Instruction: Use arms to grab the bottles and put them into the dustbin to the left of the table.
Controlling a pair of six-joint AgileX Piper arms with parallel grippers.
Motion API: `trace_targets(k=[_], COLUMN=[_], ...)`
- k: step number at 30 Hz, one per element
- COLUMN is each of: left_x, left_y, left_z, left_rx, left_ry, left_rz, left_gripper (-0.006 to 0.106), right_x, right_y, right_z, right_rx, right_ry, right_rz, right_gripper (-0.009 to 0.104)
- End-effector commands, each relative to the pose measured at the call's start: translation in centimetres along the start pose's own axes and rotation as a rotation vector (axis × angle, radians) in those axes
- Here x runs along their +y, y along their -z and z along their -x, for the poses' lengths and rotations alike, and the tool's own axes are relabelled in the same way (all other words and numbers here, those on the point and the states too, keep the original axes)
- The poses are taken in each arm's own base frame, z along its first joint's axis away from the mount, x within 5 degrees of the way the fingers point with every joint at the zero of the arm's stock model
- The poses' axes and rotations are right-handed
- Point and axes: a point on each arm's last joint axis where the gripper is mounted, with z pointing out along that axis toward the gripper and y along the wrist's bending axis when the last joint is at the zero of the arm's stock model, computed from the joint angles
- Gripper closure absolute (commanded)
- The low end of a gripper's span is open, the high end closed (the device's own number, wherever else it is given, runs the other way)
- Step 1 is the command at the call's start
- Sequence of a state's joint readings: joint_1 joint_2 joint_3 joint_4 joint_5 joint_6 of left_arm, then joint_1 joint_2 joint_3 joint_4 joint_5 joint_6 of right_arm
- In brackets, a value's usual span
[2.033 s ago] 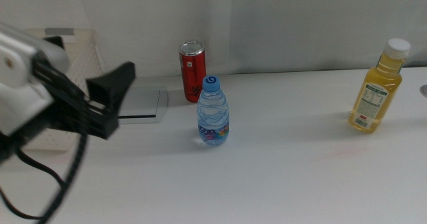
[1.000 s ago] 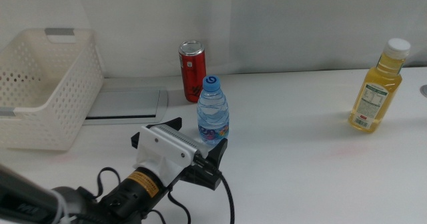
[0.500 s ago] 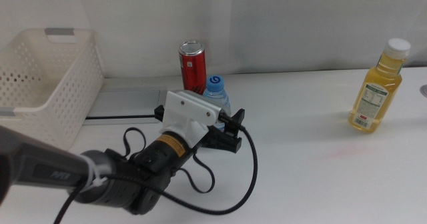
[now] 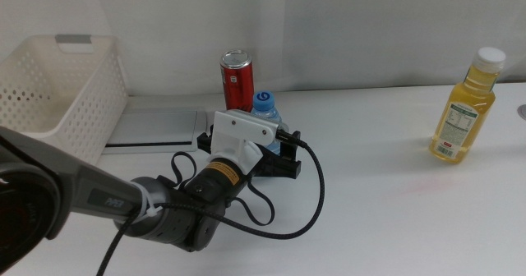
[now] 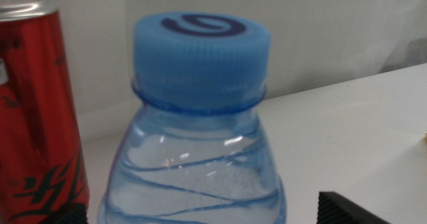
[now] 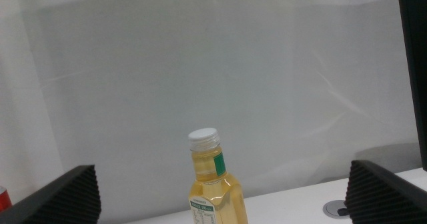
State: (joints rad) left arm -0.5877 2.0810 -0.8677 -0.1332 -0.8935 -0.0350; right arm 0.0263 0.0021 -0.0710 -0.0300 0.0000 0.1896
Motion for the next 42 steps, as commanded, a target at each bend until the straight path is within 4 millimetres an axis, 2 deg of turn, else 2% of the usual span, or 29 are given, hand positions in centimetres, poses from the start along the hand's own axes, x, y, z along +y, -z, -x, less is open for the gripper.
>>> trace_targets(k=[1,6,8,10,12,14,15,18,21,29,36,42], left_x=[0.1,0.2,0.5,0.9,1.1,1.0,1.0,1.0,0.9,0.7,3.1,7.7], left_y=[-0.4,-0.9,-0.8,-0.9,-0.9,-0.8,-0.8,-0.8,-0.6,1.4,4.8,8.9], left_z=[-0.2,-0.6,-0.4,-0.3,-0.4,-0.7,-0.8,-0.6,0.5,7.1,13.2,17.7], left_rx=[0.005,0.056,0.033,0.026,0.041,0.071,0.083,0.079,0.048,-0.106,-0.171,-0.201], left_ry=[0.017,0.030,0.024,0.017,0.009,0.000,-0.009,-0.008,-0.015,-0.062,-0.079,-0.088], left_rz=[0.012,0.035,0.068,0.105,0.128,0.126,0.123,0.122,0.114,0.108,0.161,0.286], left_gripper=[0.011,0.013,0.020,0.040,0.066,0.100,0.103,0.103,0.103,0.103,0.103,0.103], right_x=[0.1,0.1,0.1,0.1,0.1,0.1,0.1,0.1,0.1,0.1,0.1,0.1], right_y=[0.3,0.3,0.3,0.3,0.3,0.3,0.3,0.3,0.3,0.3,0.3,0.3], right_z=[0.2,0.2,0.2,0.2,0.2,0.2,0.2,0.2,0.2,0.2,0.2,0.2], right_rx=[-0.039,-0.039,-0.039,-0.039,-0.039,-0.039,-0.039,-0.039,-0.039,-0.039,-0.039,-0.041], right_ry=[0.004,0.002,0.002,0.002,0.002,0.002,0.002,0.002,0.002,0.002,0.002,0.002], right_rz=[0.011,0.011,0.011,0.011,0.011,0.011,0.011,0.011,0.011,0.011,0.011,0.011], right_gripper=[-0.008,-0.008,-0.008,-0.008,-0.008,-0.008,-0.008,-0.008,-0.008,-0.008,-0.008,-0.008])
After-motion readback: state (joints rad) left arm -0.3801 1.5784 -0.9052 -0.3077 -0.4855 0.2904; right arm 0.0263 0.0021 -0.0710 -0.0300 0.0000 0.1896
